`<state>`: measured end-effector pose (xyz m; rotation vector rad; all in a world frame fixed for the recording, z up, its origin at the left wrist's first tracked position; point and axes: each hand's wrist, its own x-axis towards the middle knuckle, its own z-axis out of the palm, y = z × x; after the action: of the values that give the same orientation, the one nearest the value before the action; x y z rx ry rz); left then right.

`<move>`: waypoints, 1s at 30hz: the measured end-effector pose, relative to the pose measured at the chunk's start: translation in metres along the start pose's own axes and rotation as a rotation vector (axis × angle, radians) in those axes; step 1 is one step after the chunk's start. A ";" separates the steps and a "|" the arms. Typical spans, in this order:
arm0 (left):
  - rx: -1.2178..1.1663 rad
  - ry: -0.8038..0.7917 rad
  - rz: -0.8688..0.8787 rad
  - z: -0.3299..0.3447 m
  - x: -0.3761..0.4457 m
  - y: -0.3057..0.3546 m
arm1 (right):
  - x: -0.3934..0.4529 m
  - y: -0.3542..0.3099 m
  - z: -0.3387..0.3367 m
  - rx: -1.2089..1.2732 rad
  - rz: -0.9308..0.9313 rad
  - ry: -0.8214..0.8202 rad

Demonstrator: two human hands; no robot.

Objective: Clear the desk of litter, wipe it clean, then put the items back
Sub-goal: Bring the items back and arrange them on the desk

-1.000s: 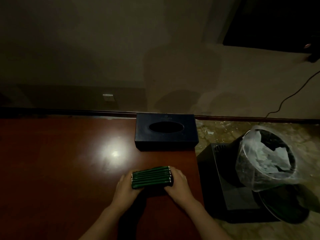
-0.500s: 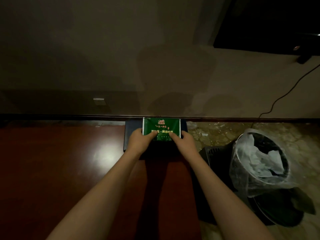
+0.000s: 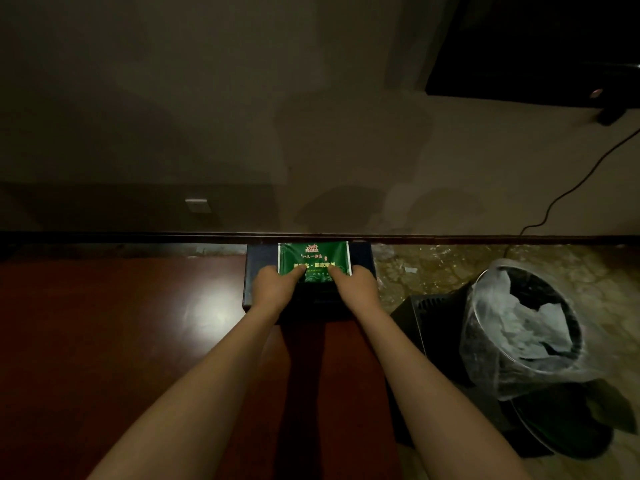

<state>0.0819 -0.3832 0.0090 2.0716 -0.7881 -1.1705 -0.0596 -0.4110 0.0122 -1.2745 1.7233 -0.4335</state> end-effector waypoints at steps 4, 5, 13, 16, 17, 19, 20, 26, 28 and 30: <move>0.046 0.078 0.067 -0.023 -0.019 0.003 | -0.021 -0.006 -0.011 -0.100 -0.120 0.147; 0.076 0.092 0.082 -0.034 -0.027 0.003 | -0.028 -0.005 -0.012 -0.138 -0.152 0.167; 0.675 0.160 0.282 -0.129 -0.110 -0.043 | -0.117 -0.026 0.027 -0.503 -0.341 0.233; 0.698 0.182 0.254 -0.164 -0.145 -0.073 | -0.152 -0.037 0.052 -0.544 -0.381 0.214; 0.686 0.186 0.250 -0.176 -0.156 -0.083 | -0.164 -0.041 0.060 -0.551 -0.402 0.180; 0.675 0.204 0.239 -0.199 -0.177 -0.104 | -0.190 -0.050 0.081 -0.597 -0.503 0.089; 0.673 0.217 0.225 -0.212 -0.187 -0.117 | -0.205 -0.054 0.096 -0.638 -0.589 0.035; 0.602 0.354 0.048 -0.305 -0.260 -0.205 | -0.329 -0.075 0.218 -0.706 -0.958 -0.234; 0.579 0.374 0.019 -0.329 -0.282 -0.230 | -0.363 -0.078 0.250 -0.697 -1.017 -0.295; 0.571 0.385 0.025 -0.341 -0.294 -0.245 | -0.388 -0.079 0.272 -0.700 -1.065 -0.305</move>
<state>0.3042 0.0669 0.1142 2.6250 -1.0304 -0.5277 0.2251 -0.0366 0.1079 -2.5934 0.8097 -0.1837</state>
